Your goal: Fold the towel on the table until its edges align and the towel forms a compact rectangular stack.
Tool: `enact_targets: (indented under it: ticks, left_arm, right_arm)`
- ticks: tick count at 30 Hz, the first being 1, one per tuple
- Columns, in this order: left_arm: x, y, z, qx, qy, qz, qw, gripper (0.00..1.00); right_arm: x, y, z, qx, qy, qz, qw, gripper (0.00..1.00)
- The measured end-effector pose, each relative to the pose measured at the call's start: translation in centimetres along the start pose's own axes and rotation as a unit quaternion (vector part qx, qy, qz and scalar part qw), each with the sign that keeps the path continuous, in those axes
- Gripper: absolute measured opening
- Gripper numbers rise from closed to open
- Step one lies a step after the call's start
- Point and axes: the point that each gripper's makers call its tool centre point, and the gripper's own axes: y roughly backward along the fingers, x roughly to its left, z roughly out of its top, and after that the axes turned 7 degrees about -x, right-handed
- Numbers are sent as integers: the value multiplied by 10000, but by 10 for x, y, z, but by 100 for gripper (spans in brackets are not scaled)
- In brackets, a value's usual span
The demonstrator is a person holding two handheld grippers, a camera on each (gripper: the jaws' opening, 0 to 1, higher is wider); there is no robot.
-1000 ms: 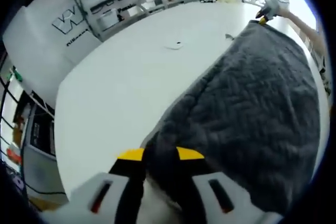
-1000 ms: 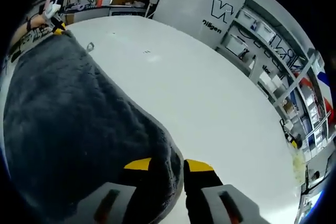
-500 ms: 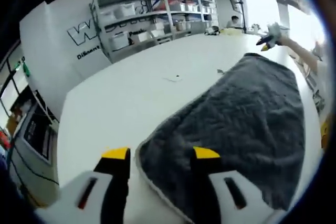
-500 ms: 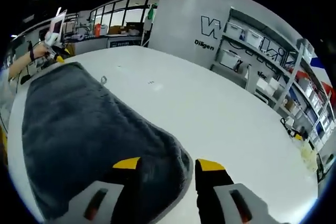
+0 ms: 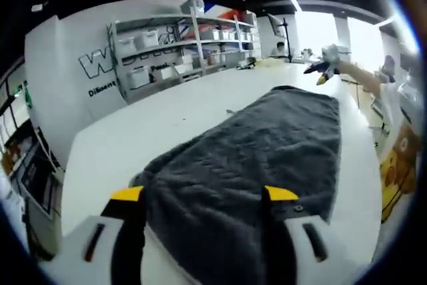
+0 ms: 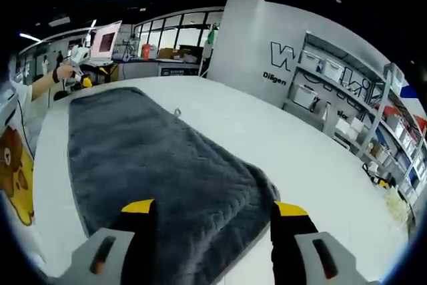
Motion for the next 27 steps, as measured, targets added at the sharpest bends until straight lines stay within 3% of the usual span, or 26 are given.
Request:
enact_targets:
  ticks: [4, 14, 19, 27]
  left_arm:
    - [-22, 26, -3, -286, 78, 20, 9996, 78]
    - [-62, 66, -11, -540, 123, 101, 9984, 83]
    - [-77, 83, -6, -849, 328, 259, 9955, 83]
    - [-102, 100, -24, -884, 658, 422, 9930, 88]
  right_arm:
    - [18, 16, -1, -122, -22, 66, 9999, 80]
    - [65, 42, -18, -271, -70, 209, 9994, 89]
    - [75, 54, -25, -418, -215, 131, 9988, 90]
    - [88, 76, -38, -500, -562, -109, 9971, 96]
